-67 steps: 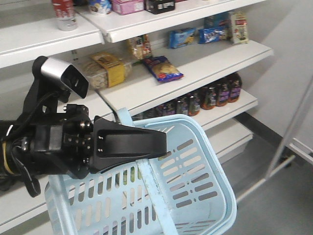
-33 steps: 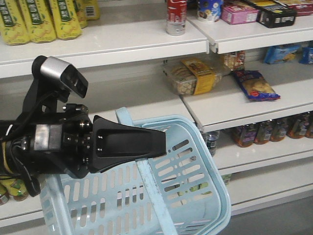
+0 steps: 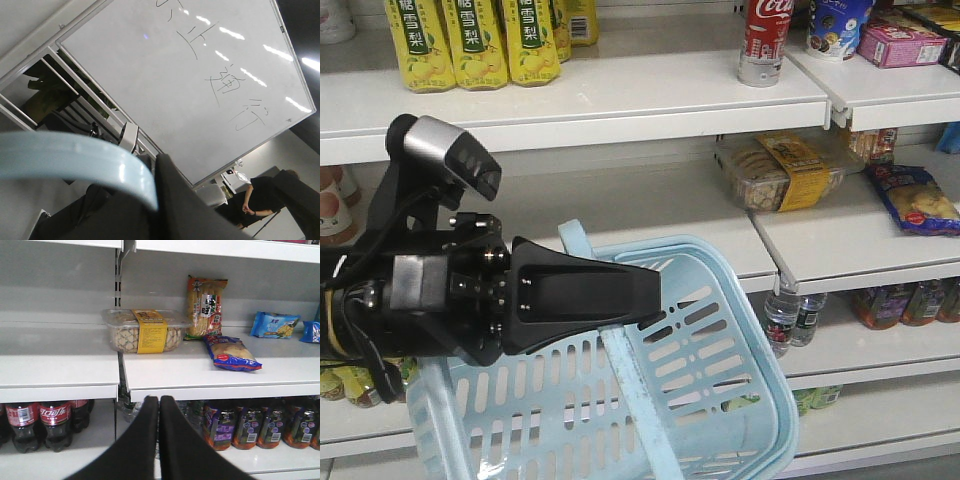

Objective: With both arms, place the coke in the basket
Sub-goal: 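Approach the shelf and stop, keeping the basket held in the left gripper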

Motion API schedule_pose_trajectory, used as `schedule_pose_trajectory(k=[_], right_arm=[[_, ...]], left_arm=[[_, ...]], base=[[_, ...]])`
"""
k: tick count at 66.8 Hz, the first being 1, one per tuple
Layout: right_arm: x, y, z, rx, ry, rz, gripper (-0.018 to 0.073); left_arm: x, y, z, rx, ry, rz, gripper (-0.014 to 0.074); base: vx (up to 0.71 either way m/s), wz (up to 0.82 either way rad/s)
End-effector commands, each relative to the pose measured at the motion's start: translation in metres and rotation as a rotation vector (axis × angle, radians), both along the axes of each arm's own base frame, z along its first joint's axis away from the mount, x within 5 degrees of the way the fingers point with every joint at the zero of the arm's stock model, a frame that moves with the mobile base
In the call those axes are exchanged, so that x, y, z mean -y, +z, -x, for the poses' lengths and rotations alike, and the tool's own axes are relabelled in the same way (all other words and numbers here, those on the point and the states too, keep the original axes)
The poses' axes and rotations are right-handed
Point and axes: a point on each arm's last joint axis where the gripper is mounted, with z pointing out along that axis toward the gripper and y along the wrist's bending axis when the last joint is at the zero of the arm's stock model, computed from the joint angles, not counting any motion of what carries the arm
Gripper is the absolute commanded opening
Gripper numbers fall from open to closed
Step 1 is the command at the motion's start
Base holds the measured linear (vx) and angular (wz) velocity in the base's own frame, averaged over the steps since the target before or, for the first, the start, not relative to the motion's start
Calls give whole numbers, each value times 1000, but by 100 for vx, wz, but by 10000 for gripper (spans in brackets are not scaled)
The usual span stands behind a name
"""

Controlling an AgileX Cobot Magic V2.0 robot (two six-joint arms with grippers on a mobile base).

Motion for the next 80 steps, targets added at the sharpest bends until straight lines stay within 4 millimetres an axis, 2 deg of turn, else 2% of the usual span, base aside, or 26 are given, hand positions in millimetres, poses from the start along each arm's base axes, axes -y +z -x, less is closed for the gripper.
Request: schedule_pose_trajectory(k=[1, 80], right_arm=[[-1, 5, 0, 75, 13, 24, -5], [-1, 5, 0, 77, 13, 24, -5]], left_arm=[[-5, 28, 20, 45, -154, 177, -6], [-5, 28, 20, 45, -154, 177, -6]], base=[[3, 8], [6, 11]])
